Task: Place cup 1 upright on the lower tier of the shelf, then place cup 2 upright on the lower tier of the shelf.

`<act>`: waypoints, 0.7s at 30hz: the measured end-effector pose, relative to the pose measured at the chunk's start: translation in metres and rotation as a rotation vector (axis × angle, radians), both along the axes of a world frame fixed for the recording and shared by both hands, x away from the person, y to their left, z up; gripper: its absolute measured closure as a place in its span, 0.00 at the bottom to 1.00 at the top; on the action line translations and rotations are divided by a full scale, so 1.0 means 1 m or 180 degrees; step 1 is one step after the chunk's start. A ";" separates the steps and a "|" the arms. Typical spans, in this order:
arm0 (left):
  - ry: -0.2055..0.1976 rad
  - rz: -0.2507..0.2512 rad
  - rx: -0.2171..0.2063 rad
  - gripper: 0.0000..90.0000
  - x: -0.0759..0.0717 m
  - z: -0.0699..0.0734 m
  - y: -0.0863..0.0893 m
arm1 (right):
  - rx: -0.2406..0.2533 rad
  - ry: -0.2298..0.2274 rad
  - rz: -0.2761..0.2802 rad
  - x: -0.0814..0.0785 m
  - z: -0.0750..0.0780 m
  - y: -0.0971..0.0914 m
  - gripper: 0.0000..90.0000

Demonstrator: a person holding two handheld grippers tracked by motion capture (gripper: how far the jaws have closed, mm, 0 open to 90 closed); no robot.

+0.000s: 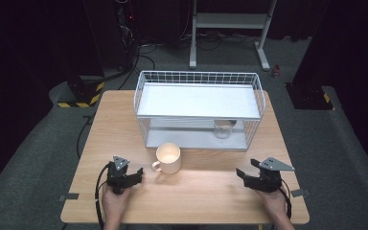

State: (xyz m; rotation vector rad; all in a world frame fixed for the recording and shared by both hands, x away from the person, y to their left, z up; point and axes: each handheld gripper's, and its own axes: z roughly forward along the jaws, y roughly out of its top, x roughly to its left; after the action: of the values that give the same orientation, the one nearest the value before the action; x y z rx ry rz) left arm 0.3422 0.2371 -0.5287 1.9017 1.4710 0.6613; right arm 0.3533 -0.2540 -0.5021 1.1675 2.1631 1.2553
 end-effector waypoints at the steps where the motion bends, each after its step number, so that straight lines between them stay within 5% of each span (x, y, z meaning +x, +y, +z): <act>1: 0.0000 0.0001 0.0000 0.25 0.000 0.000 0.000 | -0.0038 0.0025 0.0023 -0.002 -0.002 -0.001 0.27; 10: 0.0001 0.0018 -0.0005 0.24 0.002 0.000 -0.001 | -0.0535 0.0187 0.0093 0.003 -0.020 -0.006 0.26; 12: 0.0013 0.0025 -0.0008 0.24 0.002 0.000 -0.001 | -0.0765 0.0219 0.0113 0.005 -0.021 -0.004 0.25; 21: 0.0048 0.0027 -0.0001 0.18 0.005 0.000 -0.004 | -0.0672 0.0354 0.0084 0.008 -0.022 -0.003 0.23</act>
State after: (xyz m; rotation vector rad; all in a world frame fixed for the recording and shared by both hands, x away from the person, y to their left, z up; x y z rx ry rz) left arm 0.3470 0.2335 -0.5288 1.9050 1.4893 0.6519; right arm 0.3616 -0.2565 -0.5237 1.1481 2.3325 0.9637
